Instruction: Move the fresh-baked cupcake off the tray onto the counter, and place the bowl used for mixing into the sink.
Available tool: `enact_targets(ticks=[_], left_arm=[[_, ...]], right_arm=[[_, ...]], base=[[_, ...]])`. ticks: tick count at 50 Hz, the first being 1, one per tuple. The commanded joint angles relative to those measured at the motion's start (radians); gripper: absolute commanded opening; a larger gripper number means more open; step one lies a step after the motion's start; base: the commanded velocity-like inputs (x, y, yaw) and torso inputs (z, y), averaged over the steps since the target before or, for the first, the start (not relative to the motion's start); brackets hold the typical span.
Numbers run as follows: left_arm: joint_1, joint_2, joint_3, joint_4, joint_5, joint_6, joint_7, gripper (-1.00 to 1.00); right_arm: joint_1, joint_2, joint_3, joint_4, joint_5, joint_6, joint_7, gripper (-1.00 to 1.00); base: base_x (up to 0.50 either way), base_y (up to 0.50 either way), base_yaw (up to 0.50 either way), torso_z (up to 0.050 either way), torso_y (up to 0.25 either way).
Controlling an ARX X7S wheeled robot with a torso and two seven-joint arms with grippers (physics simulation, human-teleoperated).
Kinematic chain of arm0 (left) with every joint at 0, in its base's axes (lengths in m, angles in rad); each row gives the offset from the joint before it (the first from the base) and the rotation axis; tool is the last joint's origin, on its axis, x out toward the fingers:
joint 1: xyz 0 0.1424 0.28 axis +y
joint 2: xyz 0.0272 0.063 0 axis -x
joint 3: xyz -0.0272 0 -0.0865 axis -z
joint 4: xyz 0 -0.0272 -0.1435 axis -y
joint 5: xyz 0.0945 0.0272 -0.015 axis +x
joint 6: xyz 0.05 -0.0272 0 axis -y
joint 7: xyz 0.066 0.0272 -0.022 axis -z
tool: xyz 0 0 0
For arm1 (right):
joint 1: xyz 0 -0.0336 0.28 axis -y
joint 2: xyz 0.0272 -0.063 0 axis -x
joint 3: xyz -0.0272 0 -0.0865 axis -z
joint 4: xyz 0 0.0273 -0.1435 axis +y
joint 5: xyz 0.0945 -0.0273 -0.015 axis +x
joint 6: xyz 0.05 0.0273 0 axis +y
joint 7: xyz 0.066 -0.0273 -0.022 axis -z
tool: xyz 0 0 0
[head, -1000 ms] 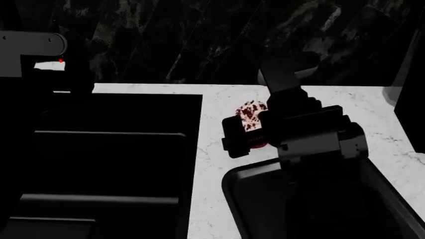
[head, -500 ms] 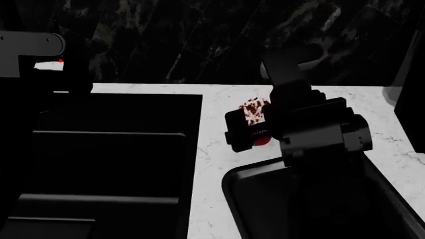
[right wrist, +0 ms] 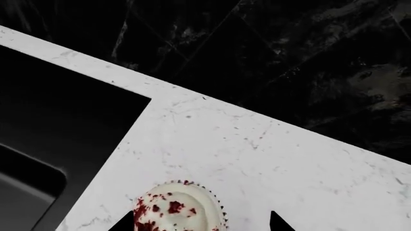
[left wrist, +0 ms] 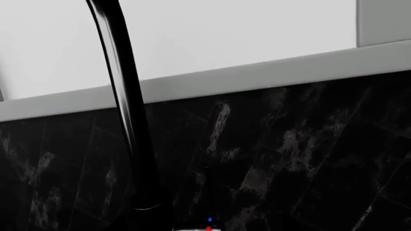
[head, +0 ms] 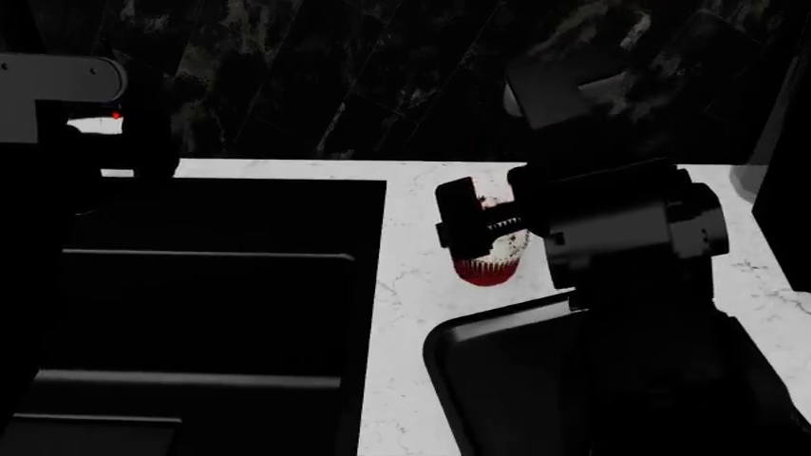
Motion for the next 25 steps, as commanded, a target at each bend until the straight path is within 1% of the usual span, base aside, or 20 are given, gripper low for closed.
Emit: enact_targets(ticks=[1, 13, 14, 15, 16, 18, 20, 22, 25], left_arm=[[-0.004, 0.001, -0.005, 0.011, -0.01, -0.005, 0.011, 1.0], [-0.002, -0.006, -0.002, 0.034, -0.015, -0.016, 0.007, 1.0], [-0.002, -0.006, -0.001, 0.034, -0.015, -0.016, 0.008, 1.0], [-0.003, -0.006, 0.001, 0.034, -0.015, -0.015, 0.01, 1.0], [-0.003, -0.006, 0.003, 0.034, -0.015, -0.016, 0.011, 1.0], [-0.004, -0.006, 0.004, 0.034, -0.015, -0.015, 0.012, 1.0], [-0.003, -0.008, 0.004, 0.039, -0.017, -0.017, 0.012, 1.0], [-0.001, -0.009, 0.005, 0.041, -0.018, -0.018, 0.012, 1.0], [-0.001, -0.009, 0.006, 0.041, -0.019, -0.016, 0.013, 1.0]], right_arm=[[0.052, 0.005, -0.003, 0.003, -0.005, -0.012, -0.014, 1.0], [0.113, 0.017, 0.012, -0.004, 0.005, -0.024, 0.003, 1.0], [0.102, 0.023, 0.018, -0.049, 0.008, 0.003, 0.011, 1.0], [0.062, 0.039, 0.033, -0.169, 0.013, 0.072, 0.043, 1.0], [0.004, 0.058, 0.043, -0.319, 0.016, 0.178, 0.061, 1.0], [-0.052, 0.076, 0.059, -0.522, 0.02, 0.288, 0.086, 1.0], [-0.098, 0.089, 0.074, -0.674, 0.019, 0.378, 0.113, 1.0], [-0.135, 0.1, 0.089, -0.782, 0.016, 0.442, 0.136, 1.0], [-0.193, 0.111, 0.119, -0.927, 0.019, 0.509, 0.16, 1.0]], base=[[0.0, 0.0, 0.0, 0.0, 0.0], [0.0, 0.0, 0.0, 0.0, 0.0], [0.0, 0.0, 0.0, 0.0, 0.0], [0.0, 0.0, 0.0, 0.0, 0.0], [0.0, 0.0, 0.0, 0.0, 0.0], [0.0, 0.0, 0.0, 0.0, 0.0], [0.0, 0.0, 0.0, 0.0, 0.0], [0.0, 0.0, 0.0, 0.0, 0.0], [0.0, 0.0, 0.0, 0.0, 0.0]])
